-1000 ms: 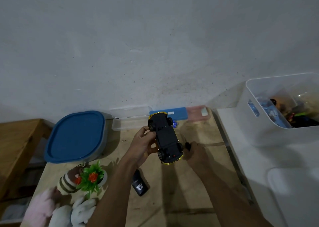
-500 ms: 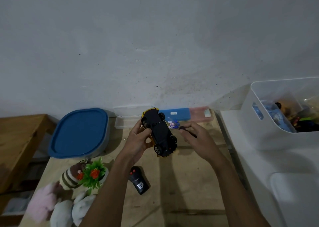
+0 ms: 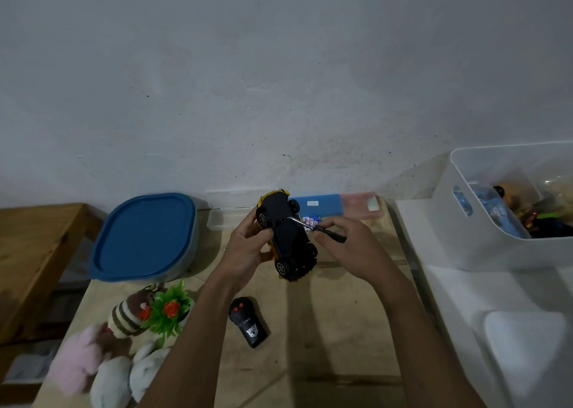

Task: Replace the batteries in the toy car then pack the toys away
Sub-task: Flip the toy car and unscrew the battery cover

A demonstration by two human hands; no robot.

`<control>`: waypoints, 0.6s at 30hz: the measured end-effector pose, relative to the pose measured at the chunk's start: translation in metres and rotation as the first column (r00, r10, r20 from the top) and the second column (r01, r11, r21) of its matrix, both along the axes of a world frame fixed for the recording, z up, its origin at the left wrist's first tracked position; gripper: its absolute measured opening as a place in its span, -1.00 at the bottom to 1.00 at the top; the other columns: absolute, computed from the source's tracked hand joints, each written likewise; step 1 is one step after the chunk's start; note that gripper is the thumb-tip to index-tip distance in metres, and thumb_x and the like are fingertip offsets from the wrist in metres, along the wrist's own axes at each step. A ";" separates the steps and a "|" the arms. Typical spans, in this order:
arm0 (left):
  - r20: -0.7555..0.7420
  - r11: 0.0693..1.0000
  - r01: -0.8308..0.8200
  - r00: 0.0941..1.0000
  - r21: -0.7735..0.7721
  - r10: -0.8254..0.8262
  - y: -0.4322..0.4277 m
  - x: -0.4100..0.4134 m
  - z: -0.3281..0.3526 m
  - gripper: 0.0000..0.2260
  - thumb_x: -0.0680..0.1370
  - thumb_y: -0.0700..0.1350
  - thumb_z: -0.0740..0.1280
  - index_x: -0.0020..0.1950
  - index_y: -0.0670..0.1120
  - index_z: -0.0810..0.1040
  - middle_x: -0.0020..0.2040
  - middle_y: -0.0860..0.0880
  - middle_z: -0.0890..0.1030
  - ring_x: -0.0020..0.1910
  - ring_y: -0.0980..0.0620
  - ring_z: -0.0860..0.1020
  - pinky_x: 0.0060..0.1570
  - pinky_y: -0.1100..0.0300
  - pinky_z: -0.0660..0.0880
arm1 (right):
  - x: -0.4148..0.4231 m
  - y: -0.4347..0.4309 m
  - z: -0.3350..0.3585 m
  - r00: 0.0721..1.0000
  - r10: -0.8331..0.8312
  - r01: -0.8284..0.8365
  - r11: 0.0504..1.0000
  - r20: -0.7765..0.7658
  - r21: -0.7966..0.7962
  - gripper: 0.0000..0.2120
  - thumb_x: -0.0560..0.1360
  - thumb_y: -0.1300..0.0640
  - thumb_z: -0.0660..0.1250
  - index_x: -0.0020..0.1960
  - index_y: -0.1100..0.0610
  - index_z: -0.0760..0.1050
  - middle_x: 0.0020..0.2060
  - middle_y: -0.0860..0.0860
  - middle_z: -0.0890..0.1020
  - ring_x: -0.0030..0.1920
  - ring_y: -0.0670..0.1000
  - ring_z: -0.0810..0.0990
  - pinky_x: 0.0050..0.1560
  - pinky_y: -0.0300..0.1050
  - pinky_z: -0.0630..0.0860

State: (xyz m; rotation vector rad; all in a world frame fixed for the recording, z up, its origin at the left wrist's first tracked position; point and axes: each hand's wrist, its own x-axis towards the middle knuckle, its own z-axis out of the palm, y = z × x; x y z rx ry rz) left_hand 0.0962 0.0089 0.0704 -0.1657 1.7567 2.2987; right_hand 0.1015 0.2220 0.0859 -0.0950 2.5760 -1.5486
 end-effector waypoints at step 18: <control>-0.002 1.000 -0.003 1.000 -0.030 0.003 -0.002 -0.002 0.003 -0.60 0.58 -0.33 0.27 0.23 0.12 0.61 0.06 -0.12 0.59 0.01 -0.14 0.48 -0.07 -0.06 0.59 | -0.001 0.001 0.025 0.999 0.044 -0.035 0.969 -0.030 0.244 -0.91 0.48 -0.11 0.37 -0.03 -0.16 0.55 -0.12 -0.20 0.66 -0.12 -0.17 0.62 -0.06 -0.05 0.61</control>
